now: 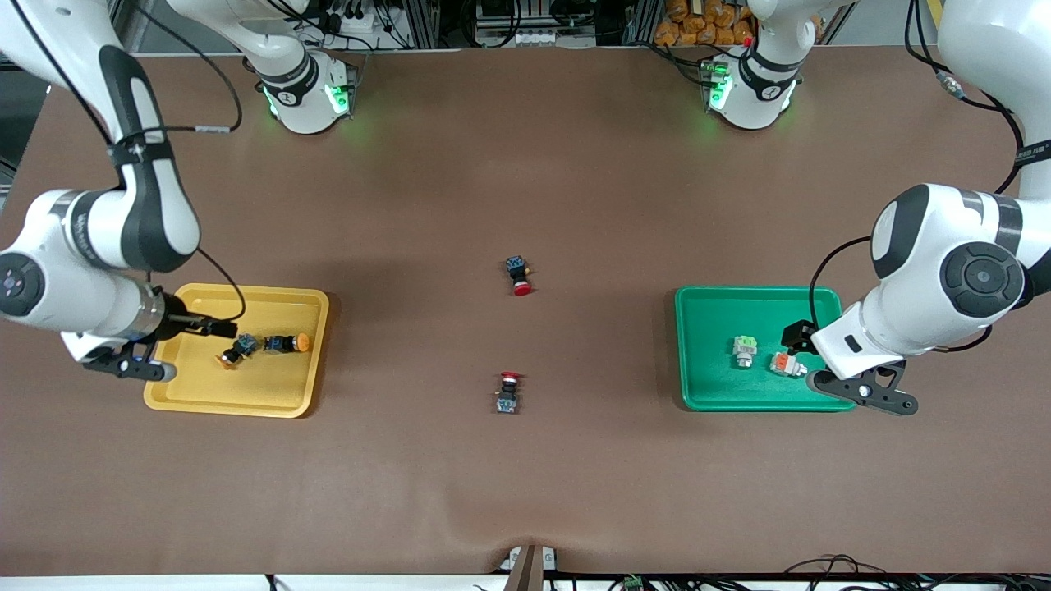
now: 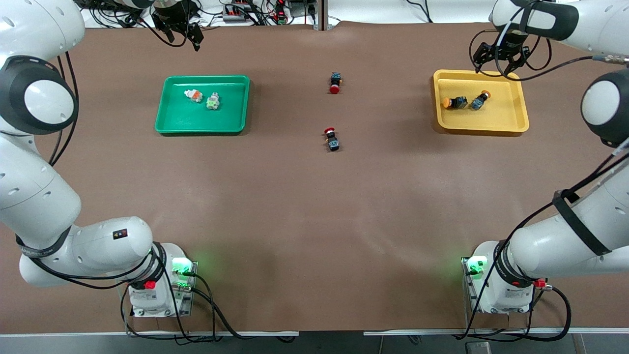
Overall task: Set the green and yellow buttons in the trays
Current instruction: 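Lower both held buttons into their trays, green and yellow, then open both grippers and raise both arms away from the trays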
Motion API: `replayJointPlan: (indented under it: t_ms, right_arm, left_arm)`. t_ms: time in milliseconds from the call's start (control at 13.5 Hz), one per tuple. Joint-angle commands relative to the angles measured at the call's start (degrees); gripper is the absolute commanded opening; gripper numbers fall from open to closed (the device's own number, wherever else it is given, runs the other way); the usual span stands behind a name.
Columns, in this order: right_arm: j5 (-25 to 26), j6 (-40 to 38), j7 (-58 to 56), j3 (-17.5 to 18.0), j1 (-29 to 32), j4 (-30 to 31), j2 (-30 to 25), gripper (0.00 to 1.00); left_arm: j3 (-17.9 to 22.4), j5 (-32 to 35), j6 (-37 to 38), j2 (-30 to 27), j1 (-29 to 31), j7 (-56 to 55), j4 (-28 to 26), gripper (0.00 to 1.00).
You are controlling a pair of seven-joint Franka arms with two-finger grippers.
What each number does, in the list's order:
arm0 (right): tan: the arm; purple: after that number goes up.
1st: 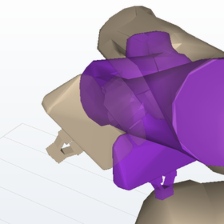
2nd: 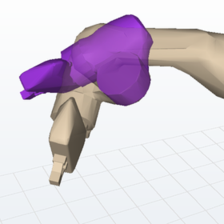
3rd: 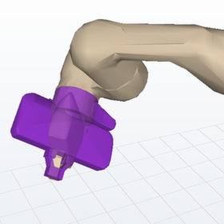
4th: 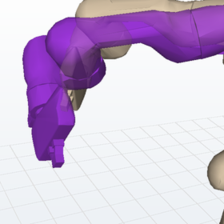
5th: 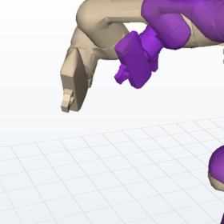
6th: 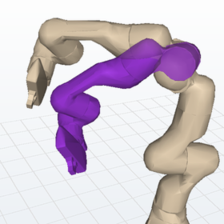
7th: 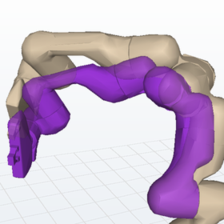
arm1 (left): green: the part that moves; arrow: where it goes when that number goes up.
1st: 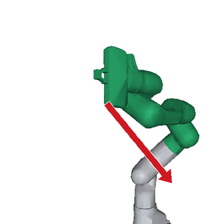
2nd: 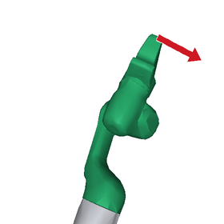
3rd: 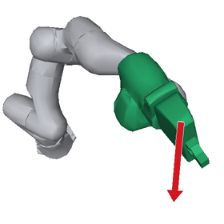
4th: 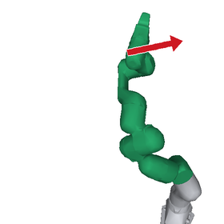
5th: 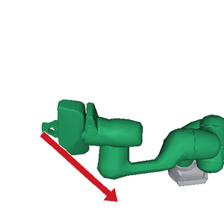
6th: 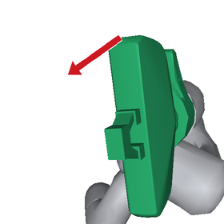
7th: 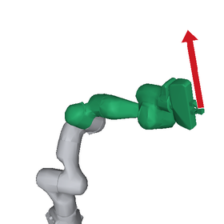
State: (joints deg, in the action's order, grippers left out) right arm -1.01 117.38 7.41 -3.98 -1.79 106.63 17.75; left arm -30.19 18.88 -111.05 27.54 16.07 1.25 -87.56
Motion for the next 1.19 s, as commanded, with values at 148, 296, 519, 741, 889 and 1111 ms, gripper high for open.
replayJointPlan:
  t_ms: [148,296,519,741,889,1111]
  right_arm:
    - [-0.6,9.3,-5.1,0.1,-0.2,18.3,-15.0,1.0]
    - [-0.7,10.6,-5.7,0.0,-0.1,22.1,-19.2,1.0]
    - [-0.6,5.9,-8.1,-0.2,0.1,20.5,-22.3,1.0]
    - [-0.5,-5.8,-9.3,-0.1,-0.1,12.1,-23.2,1.0]
    - [-0.5,-14.8,-9.3,-0.1,-0.1,4.5,-23.0,1.0]
    - [-0.5,-25.4,-9.3,-0.1,0.1,-4.7,-22.5,1.0]
  left_arm:
    - [-1.5,-0.8,3.6,-3.8,0.6,0.3,-0.2,1.0]
    - [-1.6,-0.8,4.7,-5.7,0.7,0.5,-0.1,1.0]
    - [-1.6,-2.3,5.7,-7.8,0.8,0.6,0.0,1.0]
    - [-1.2,-6.8,10.7,-8.9,0.8,0.5,3.8,1.0]
    - [-1.1,-8.4,13.4,-10.5,0.6,0.3,4.7,1.0]
    - [2.9,-9.8,16.3,-13.9,-2.3,0.2,4.7,1.0]
